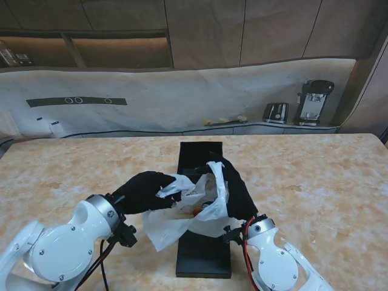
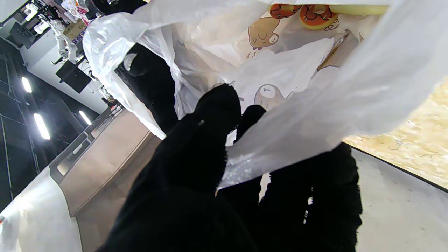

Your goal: Pack mini donuts into a plastic bag, tie the opening and put the bag into the gift box

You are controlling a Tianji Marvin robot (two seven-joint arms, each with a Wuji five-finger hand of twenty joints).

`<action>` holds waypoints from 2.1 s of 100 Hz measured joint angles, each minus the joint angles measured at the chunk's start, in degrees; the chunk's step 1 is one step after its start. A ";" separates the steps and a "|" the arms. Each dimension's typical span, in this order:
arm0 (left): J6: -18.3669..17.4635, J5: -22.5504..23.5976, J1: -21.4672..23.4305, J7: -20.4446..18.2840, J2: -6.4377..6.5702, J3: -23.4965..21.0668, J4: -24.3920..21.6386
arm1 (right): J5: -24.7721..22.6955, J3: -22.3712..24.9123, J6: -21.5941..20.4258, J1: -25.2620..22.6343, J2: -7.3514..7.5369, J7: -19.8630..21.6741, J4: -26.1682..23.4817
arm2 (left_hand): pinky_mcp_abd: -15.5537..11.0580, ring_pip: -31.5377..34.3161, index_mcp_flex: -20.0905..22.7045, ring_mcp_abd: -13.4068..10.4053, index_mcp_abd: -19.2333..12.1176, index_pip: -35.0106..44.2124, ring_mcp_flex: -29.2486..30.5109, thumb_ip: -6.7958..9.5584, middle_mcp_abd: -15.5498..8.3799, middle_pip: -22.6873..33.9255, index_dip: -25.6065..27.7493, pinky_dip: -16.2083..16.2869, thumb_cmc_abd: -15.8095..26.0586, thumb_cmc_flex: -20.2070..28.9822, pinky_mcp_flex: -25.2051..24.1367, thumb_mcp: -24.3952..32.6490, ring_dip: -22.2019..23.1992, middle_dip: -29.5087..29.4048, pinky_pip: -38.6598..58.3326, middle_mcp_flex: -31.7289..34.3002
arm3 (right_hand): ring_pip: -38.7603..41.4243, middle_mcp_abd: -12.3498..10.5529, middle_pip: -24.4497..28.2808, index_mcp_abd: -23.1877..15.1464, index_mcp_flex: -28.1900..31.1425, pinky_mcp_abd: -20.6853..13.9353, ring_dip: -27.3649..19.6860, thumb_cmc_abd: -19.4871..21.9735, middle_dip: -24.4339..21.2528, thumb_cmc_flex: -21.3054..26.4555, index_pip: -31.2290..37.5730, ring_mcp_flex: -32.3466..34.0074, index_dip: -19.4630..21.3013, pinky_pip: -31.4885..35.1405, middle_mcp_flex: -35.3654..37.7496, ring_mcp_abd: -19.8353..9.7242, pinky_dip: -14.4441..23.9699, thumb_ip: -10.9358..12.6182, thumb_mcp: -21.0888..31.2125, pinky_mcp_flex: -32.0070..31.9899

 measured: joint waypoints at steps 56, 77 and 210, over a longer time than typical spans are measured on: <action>1.80 -1.12 -3.08 -0.57 0.13 3.82 0.60 | -0.92 -2.38 -0.31 2.11 0.52 1.55 0.58 | 0.00 -0.01 -0.01 0.01 -0.01 -0.10 -0.01 0.00 0.19 0.00 0.11 0.56 0.01 0.01 0.14 0.00 0.00 0.48 -0.04 0.01 | 0.54 0.10 0.49 0.03 1.29 0.00 0.00 1.14 0.24 6.70 0.48 0.00 0.46 0.00 0.00 0.00 0.03 0.00 -3.41 -0.09; 1.20 -1.29 -3.09 -1.34 0.31 4.18 0.46 | 0.97 -3.60 0.85 3.65 0.42 2.05 1.63 | -0.02 -0.01 -0.39 0.01 0.19 -0.10 -0.01 0.00 0.20 -0.35 0.94 0.58 0.01 0.02 0.15 0.00 0.00 0.49 -0.04 0.01 | 0.56 0.12 1.26 0.03 3.02 0.00 0.00 2.39 0.28 9.72 1.16 0.00 0.61 0.00 0.00 0.00 0.03 0.00 -5.54 -0.10; -8.28 -2.28 2.56 9.18 -1.53 0.47 1.29 | 11.29 -6.97 10.01 3.05 -3.51 -5.66 -0.42 | -3.00 -17.71 -8.30 -0.32 4.43 -16.83 -13.27 0.68 2.84 -0.66 0.73 0.59 10.00 -13.51 -9.96 -17.20 -8.37 -25.38 -9.05 -18.97 | 11.06 0.30 11.86 4.49 27.27 0.00 1.38 13.29 3.16 31.04 26.15 3.86 5.52 2.78 12.79 0.14 4.63 0.48 -20.33 2.23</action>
